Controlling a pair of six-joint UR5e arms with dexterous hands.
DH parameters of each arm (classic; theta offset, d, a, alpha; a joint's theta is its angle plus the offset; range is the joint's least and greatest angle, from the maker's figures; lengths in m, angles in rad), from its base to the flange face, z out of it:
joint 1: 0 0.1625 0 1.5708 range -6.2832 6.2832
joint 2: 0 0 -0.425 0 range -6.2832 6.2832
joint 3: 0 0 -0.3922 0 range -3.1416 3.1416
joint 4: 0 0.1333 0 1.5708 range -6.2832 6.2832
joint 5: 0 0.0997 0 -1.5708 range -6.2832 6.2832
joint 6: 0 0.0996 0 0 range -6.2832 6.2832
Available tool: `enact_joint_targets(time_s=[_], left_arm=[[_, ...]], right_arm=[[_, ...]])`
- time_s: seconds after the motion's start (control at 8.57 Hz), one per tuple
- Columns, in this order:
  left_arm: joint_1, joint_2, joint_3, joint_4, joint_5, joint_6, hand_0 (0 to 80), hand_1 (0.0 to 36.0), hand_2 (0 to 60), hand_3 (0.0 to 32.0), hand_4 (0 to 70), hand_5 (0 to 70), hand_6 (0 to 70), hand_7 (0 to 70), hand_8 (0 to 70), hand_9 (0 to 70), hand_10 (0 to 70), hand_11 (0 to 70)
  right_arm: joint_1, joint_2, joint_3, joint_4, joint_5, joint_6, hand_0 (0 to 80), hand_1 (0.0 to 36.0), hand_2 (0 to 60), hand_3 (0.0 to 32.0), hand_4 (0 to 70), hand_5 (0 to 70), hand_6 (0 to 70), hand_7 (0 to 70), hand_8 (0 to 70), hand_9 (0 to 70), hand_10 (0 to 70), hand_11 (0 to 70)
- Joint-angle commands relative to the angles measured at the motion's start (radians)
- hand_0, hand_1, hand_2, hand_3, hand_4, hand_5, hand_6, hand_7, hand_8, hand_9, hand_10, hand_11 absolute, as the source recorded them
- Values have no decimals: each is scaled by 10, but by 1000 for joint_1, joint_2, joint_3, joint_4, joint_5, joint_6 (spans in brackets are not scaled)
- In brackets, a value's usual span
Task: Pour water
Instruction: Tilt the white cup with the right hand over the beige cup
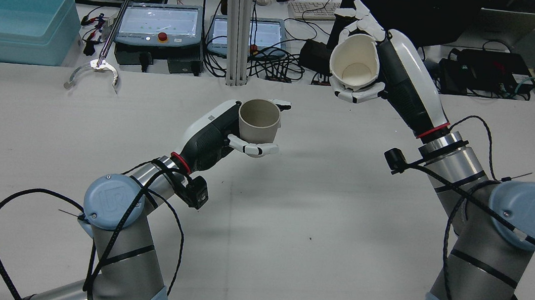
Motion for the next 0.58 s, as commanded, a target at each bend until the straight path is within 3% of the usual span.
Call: enact_joint_targets(time_s=[0.0, 0.47], left_arm=[[7, -14, -24, 6, 1, 13, 460, 90, 314, 0, 596, 700, 151, 230, 100, 166, 84, 123], [8, -29, -25, 16, 1, 16, 462, 92, 318, 0, 601, 700, 152, 232, 99, 166, 83, 120]], right_arm=[[-1, -7, 42, -78, -13, -142, 512, 324, 600, 0, 243, 700, 130, 212, 36, 74, 64, 112], [33, -6, 68, -104, -35, -241, 491, 285, 600, 0, 209, 700, 115, 181, 34, 71, 57, 100]])
